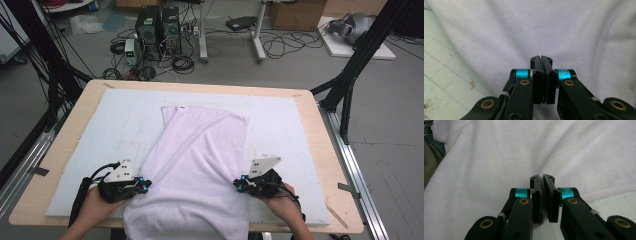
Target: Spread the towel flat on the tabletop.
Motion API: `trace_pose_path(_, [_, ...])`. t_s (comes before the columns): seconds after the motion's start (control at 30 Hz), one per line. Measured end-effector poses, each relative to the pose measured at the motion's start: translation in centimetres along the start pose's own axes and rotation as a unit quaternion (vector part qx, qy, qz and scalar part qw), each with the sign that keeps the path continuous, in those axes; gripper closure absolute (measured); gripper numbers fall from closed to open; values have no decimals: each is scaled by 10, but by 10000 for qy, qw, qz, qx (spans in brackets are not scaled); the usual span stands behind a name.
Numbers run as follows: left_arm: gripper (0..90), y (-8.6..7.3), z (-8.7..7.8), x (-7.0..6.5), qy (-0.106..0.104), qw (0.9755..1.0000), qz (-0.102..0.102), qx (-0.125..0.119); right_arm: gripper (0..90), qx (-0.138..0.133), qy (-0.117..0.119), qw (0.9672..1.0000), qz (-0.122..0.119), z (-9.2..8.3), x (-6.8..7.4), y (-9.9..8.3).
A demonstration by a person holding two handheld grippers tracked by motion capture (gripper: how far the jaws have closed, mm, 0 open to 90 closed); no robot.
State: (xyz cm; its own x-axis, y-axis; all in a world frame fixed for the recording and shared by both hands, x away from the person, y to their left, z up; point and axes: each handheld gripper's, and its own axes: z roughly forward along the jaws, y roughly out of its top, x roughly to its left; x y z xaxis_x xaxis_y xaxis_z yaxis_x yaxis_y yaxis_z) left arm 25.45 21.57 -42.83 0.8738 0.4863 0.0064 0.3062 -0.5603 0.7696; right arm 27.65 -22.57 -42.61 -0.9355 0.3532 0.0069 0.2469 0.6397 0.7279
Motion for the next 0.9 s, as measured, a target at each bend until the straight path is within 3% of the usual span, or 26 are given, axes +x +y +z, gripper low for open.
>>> trace_pose_path(0.07, [803,1,-5,2,120,9998,-68,-117,829,-44,10,10000,73,-9,-1,-4])
trace_pose_path(0.17, [646,2,-9,11,420,9986,-277,-190,672,-188,-80,9996,172,-13,-2,-5])
trace_pose_path(0.27, [559,2,-7,22,633,9966,-506,-141,659,-299,-46,9994,161,-8,-4,-4])
trace_pose_path(0.33, [548,1,-3,29,724,9956,-586,-77,645,-229,-2,9997,121,0,-4,-1])
trace_pose_path(0.53, [512,5,18,43,572,9957,-719,89,628,33,-42,10000,-6,17,-10,0])
trace_pose_path(0.6, [530,6,24,48,488,9957,-781,134,628,11,-17,10000,35,18,-13,0])
trace_pose_path(0.67, [668,8,29,51,400,9962,-751,171,629,-57,-27,10000,48,17,-15,-1])
trace_pose_path(0.77, [842,13,31,50,454,9966,-666,181,628,-88,-15,9999,64,16,-14,-4])
trace_pose_path(0.9, [856,26,32,38,655,9965,-510,27,623,-128,-21,9999,108,15,-13,-7])
